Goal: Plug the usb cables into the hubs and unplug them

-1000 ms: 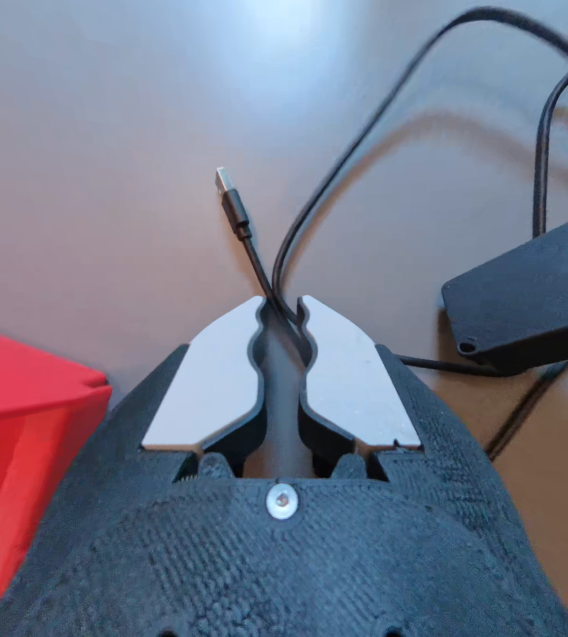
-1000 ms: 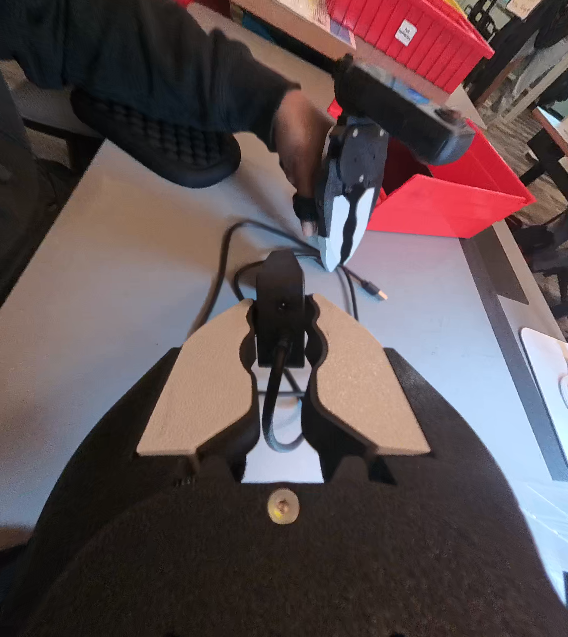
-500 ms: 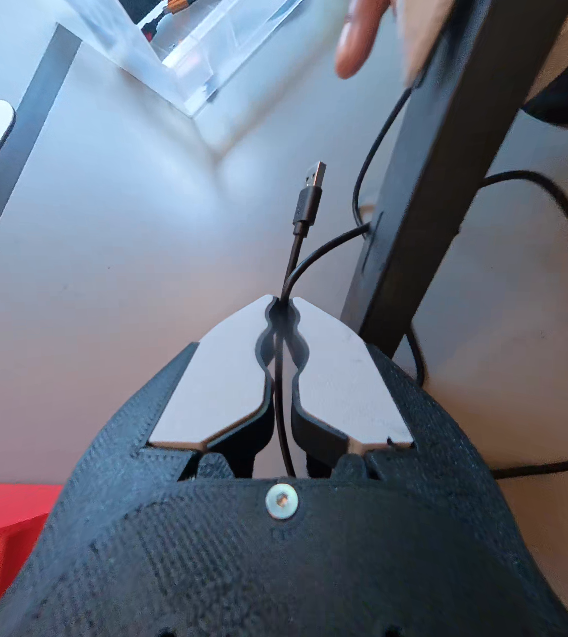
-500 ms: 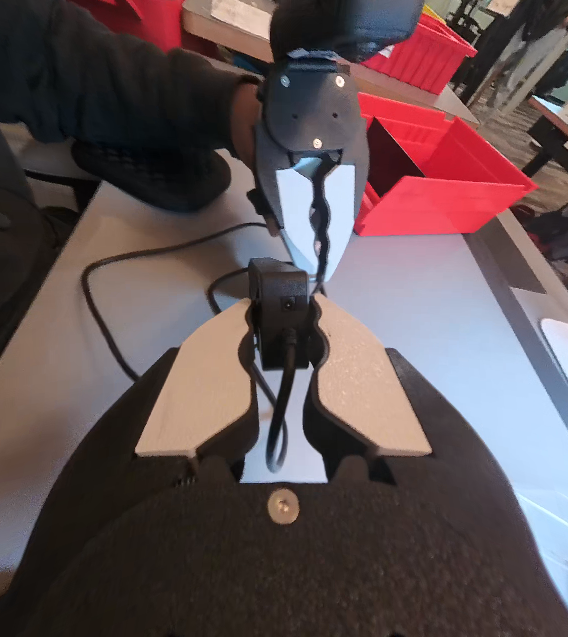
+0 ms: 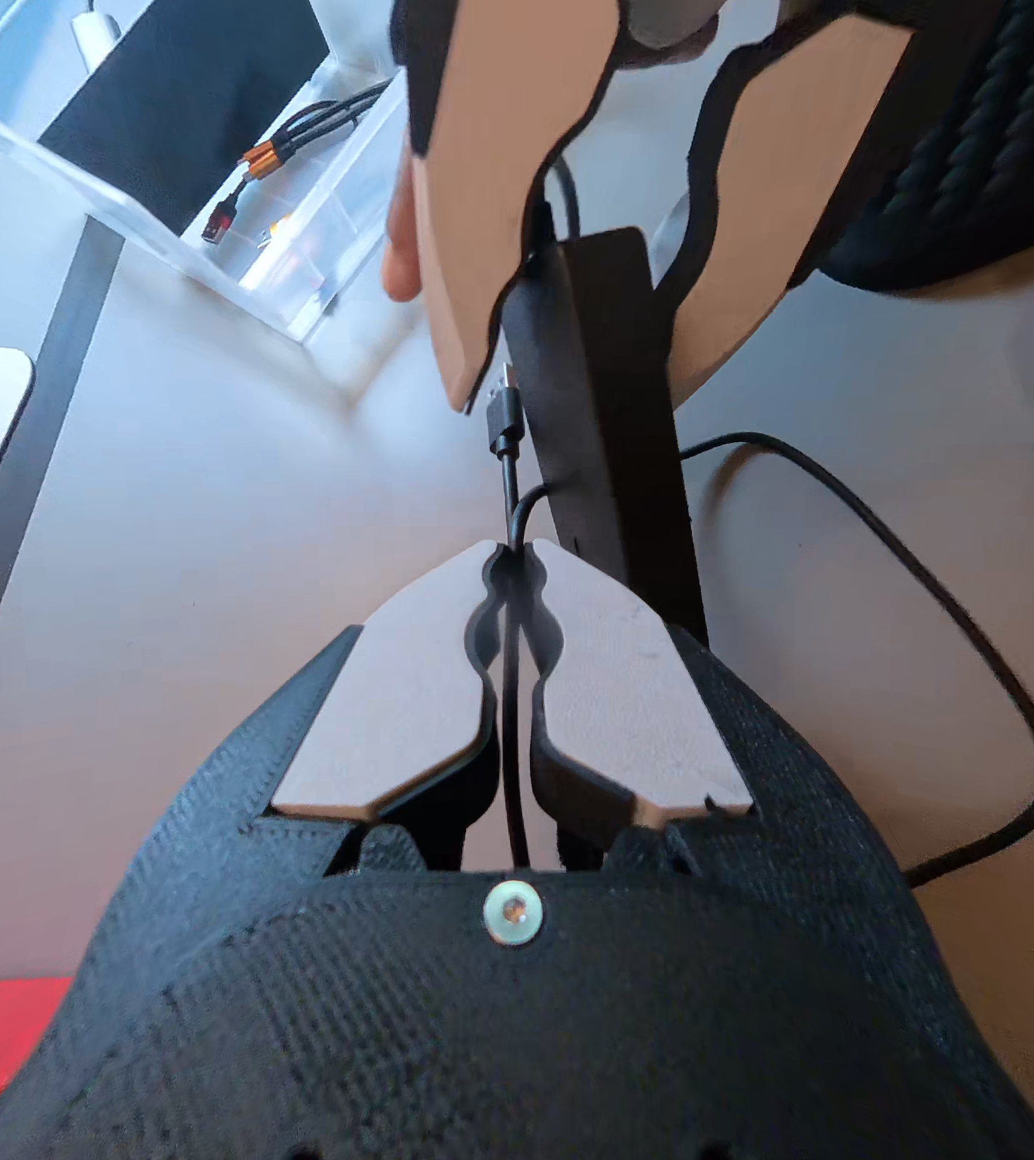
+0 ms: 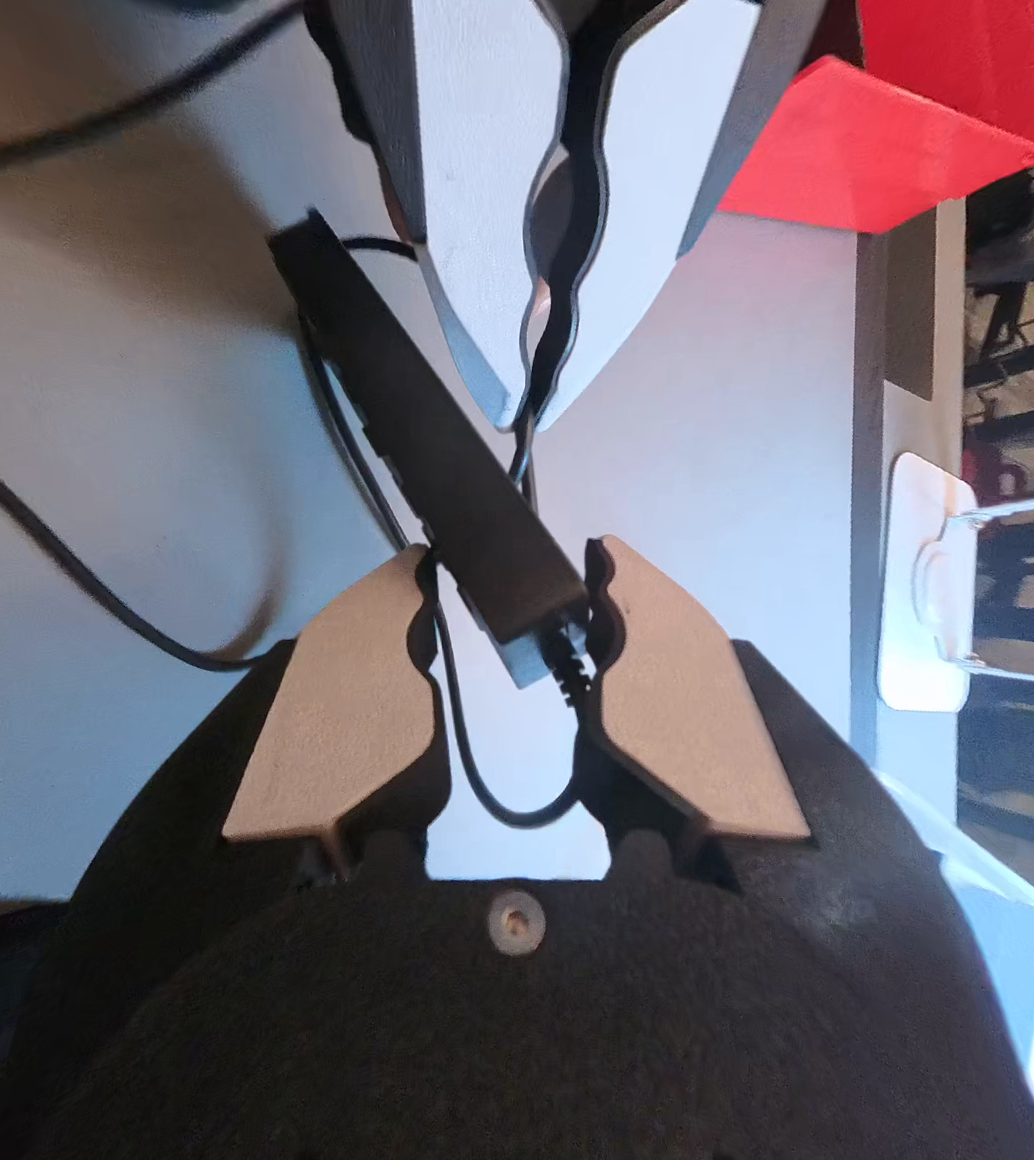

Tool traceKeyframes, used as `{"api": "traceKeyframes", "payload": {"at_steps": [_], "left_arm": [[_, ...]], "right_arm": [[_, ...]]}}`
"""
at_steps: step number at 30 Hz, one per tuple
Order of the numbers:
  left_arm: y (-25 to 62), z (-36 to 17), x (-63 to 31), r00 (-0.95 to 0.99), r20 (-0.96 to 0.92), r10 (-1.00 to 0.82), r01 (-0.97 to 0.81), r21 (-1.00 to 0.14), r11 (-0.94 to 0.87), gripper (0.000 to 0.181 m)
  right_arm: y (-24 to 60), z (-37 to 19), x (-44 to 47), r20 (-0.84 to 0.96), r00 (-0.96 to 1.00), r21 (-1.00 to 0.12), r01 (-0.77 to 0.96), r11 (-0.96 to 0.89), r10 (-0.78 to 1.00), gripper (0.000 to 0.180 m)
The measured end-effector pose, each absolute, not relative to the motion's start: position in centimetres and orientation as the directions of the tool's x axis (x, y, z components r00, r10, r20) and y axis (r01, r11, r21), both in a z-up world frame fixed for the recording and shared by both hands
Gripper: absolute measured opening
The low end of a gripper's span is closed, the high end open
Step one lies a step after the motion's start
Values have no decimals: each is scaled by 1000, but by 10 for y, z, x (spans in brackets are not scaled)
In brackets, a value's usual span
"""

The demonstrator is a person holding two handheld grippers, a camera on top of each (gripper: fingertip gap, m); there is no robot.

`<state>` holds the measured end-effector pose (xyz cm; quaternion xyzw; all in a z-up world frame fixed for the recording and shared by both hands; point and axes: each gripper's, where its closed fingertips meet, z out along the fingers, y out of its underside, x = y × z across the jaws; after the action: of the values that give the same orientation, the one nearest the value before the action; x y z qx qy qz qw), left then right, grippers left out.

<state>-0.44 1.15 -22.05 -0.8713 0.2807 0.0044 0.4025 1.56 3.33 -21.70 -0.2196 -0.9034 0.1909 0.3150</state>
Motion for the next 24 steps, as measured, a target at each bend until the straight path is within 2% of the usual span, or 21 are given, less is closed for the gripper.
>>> {"api": "traceKeyframes", "payload": {"at_steps": [1, 3, 14, 16, 20, 24], "left_arm": [[12, -221, -2, 835, -254, -488, -510, -690, -514, 4], [12, -220, 3, 822, -280, -497, -534, -683, -498, 4], [2, -212, 23, 791, -252, -557, -545, -703, -456, 6], [-2, -200, 26, 803, -177, -569, -478, -762, -437, 7], [-19, -150, 16, 825, -48, -562, -283, -897, -339, 28], [-34, -109, -28, 905, -41, -424, -134, -972, -194, 31]], "right_arm": [[34, -219, 16, 508, -707, -444, 275, 853, 492, 47], [31, -224, 18, 513, -724, -411, 265, 873, 461, 48], [-2, -232, 24, 531, -743, -470, 143, 871, 409, 43], [-5, -224, 26, 507, -744, -515, 143, 845, 435, 43], [5, -213, 36, 461, -740, -571, 175, 802, 490, 42], [30, -185, 42, 490, -679, -596, 198, 779, 547, 42]]}}
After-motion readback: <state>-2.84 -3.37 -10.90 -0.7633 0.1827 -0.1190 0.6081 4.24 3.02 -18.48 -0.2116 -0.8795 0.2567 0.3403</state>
